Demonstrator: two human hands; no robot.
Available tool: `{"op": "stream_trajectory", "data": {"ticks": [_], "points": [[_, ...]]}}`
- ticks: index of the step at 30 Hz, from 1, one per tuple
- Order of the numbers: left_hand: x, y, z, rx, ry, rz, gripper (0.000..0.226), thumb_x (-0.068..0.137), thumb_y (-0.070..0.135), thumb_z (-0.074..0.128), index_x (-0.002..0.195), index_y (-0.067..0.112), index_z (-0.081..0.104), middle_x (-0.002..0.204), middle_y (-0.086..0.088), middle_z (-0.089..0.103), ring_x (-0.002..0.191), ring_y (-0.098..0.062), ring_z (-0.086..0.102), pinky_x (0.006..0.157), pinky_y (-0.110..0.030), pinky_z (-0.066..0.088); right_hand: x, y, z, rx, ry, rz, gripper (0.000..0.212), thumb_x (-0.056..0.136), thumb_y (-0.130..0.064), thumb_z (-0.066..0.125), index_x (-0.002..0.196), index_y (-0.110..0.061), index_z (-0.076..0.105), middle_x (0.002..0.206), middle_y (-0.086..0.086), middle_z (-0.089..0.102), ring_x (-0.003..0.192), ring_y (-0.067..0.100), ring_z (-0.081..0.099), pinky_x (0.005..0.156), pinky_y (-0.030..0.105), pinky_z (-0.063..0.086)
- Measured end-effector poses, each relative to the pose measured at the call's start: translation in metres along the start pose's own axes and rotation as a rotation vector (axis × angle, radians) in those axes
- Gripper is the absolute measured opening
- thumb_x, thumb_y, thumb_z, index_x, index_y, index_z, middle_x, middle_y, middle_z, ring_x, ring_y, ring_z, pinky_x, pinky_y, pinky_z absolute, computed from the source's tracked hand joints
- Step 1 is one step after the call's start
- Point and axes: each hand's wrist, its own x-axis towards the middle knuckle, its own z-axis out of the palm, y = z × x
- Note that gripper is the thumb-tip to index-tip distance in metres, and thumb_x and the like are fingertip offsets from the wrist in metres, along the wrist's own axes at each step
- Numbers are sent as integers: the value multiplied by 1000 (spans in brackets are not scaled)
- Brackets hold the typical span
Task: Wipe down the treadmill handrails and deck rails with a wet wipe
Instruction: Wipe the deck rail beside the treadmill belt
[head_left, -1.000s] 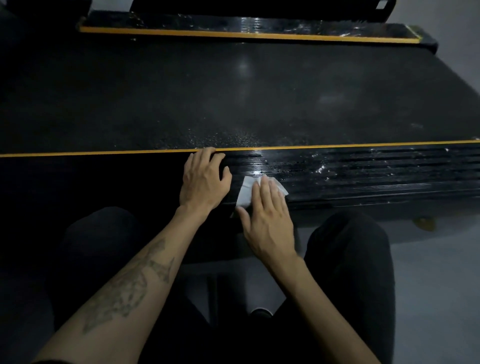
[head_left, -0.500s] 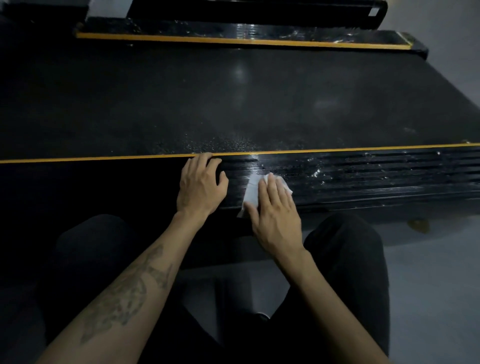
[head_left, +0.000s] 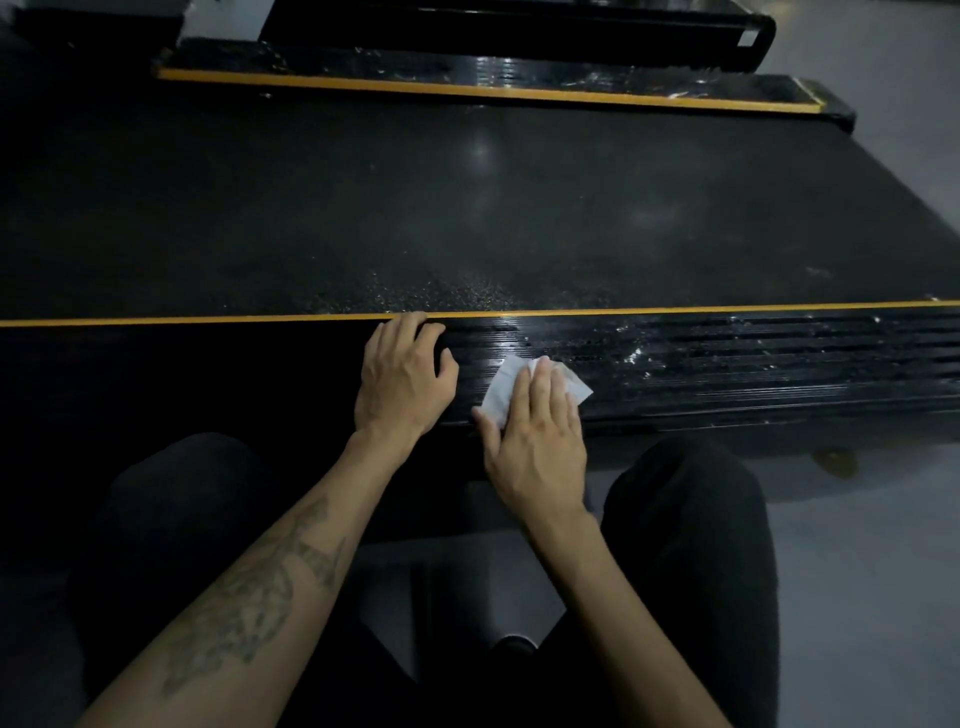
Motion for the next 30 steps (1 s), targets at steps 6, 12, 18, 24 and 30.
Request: {"op": "stream_trajectory", "data": {"ticks": [6,12,18,24,30], "points": [[-1,-1,0,-5,12,7,33,94,21,61,122,7,69,130,-10,63,121,-30,58,106,-45,44,23,10,-7,-66,-34,-91,73,108,-55,18,164,-8,9,172,13,1,159,26,-1,128,40,4],[0,0,-1,-6,-5,-13,34,95,24,59,124,9,68,130,-8,62,121,-28,56,107,-42,42,5,3,4,-33,-9,-50,66,111,-46,19,163,-7,14,171,15,5,159,30,1,128,43,6],[-1,0,-3,-12,-13,-9,34,96,23,60,125,8,68,132,-9,61,125,-28,55,109,-42,41,39,16,-7,-70,-26,-85,68,110,-50,19,164,-9,11,172,13,4,159,24,1,128,40,5],[-1,1,-1,-8,-3,-11,34,95,23,60,124,8,68,130,-9,62,122,-29,56,107,-43,42,20,3,0,-54,-18,-59,67,111,-45,21,162,-3,14,170,19,7,159,32,4,128,44,10],[-2,-1,-2,-12,12,10,32,95,21,60,122,7,69,128,-9,63,120,-28,58,106,-43,44,55,16,-12,-69,-66,-97,65,112,-46,16,164,-8,7,172,12,-1,159,24,-3,129,38,2]]}}
